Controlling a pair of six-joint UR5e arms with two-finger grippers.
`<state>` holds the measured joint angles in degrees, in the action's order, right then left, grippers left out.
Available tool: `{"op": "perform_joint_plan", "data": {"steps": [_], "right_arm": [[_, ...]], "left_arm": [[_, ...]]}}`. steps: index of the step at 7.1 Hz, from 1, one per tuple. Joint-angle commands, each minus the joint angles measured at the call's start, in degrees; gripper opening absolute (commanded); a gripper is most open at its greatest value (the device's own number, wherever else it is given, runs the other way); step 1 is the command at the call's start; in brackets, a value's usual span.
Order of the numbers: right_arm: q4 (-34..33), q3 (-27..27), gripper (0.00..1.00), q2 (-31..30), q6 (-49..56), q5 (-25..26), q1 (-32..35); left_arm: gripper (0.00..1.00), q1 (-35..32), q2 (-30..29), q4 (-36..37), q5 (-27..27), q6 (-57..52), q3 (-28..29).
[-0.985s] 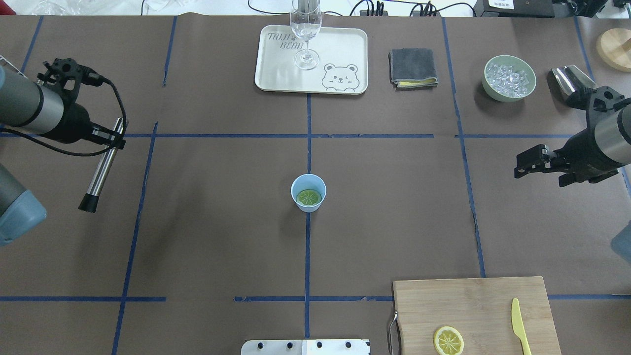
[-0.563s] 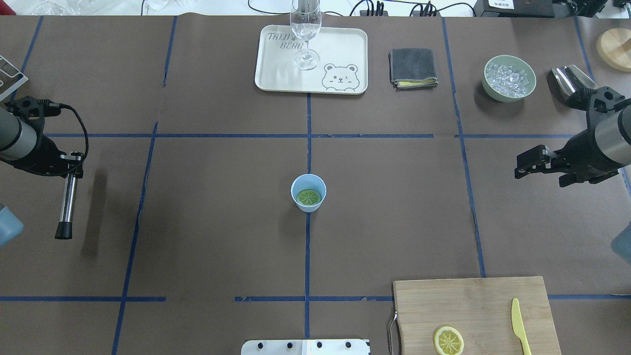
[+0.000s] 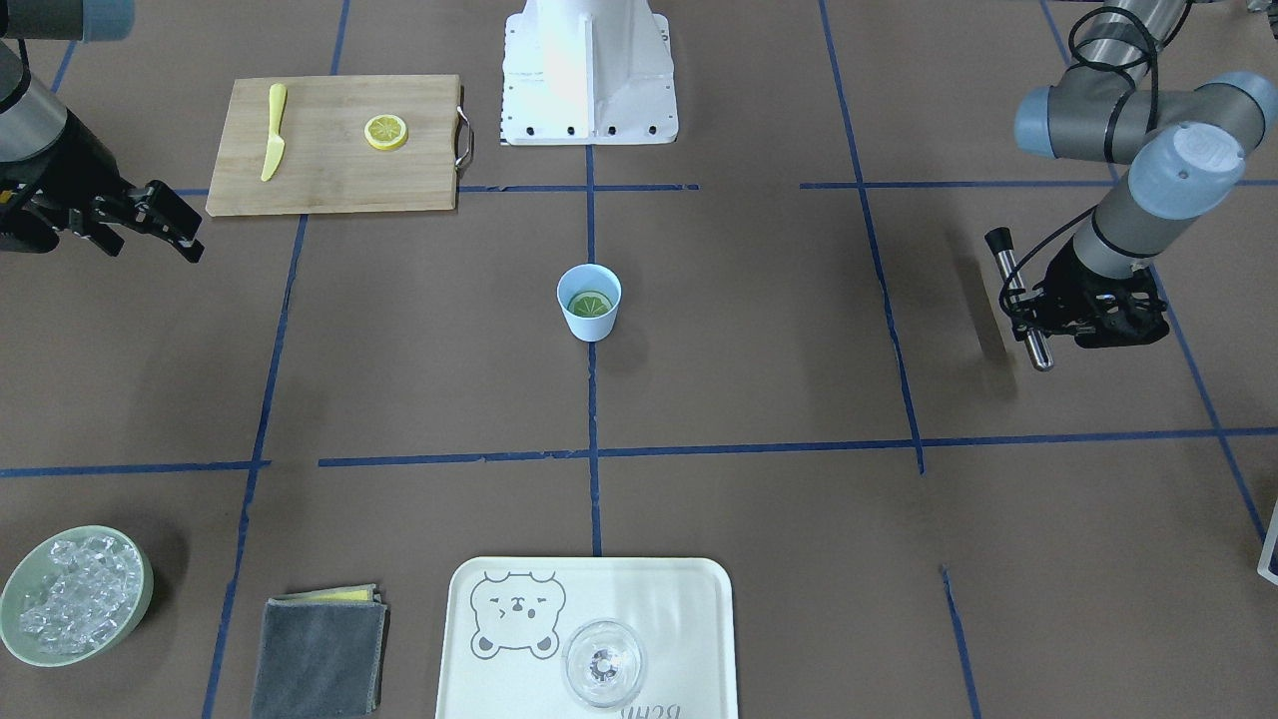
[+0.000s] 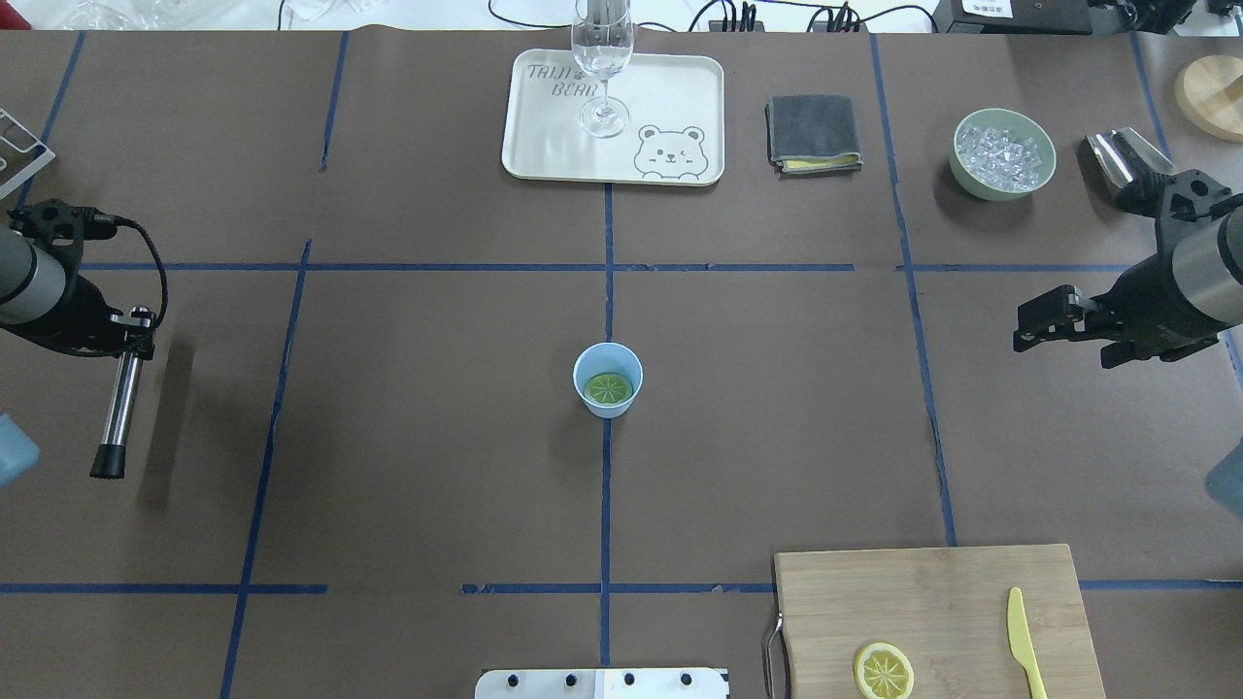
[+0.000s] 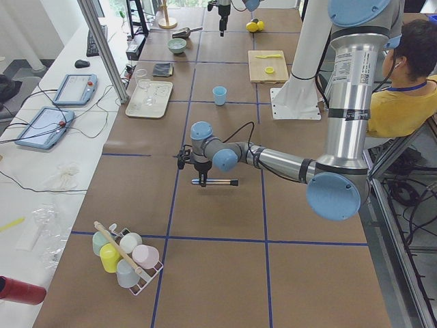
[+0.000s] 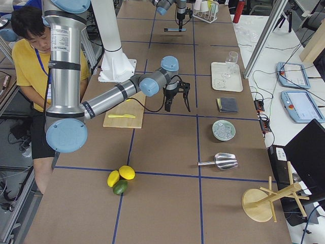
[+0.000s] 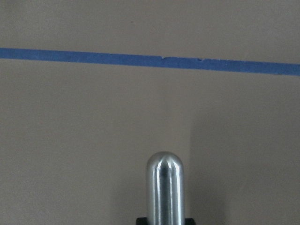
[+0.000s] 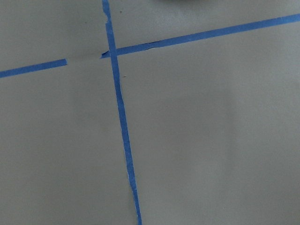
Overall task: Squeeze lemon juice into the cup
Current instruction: 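Lower the muddler back onto the table with the left gripper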
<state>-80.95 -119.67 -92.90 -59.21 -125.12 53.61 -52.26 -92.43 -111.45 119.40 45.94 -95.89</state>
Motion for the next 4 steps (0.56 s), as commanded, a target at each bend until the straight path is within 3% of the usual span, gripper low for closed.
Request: {"op": "perform_joint_plan", "data": {"steps": [1, 4], "right_arm": [[0.00, 0.05, 1.00, 0.00, -0.03, -0.03, 0.00], [0.00, -0.04, 1.00, 0.00, -0.03, -0.12, 0.00]], "left_arm": [[0.00, 0.23, 0.06, -0.09, -0.31, -1.30, 0.17], [0.00, 0.84, -0.03, 0.00, -0.31, -1.21, 0.61]]}}
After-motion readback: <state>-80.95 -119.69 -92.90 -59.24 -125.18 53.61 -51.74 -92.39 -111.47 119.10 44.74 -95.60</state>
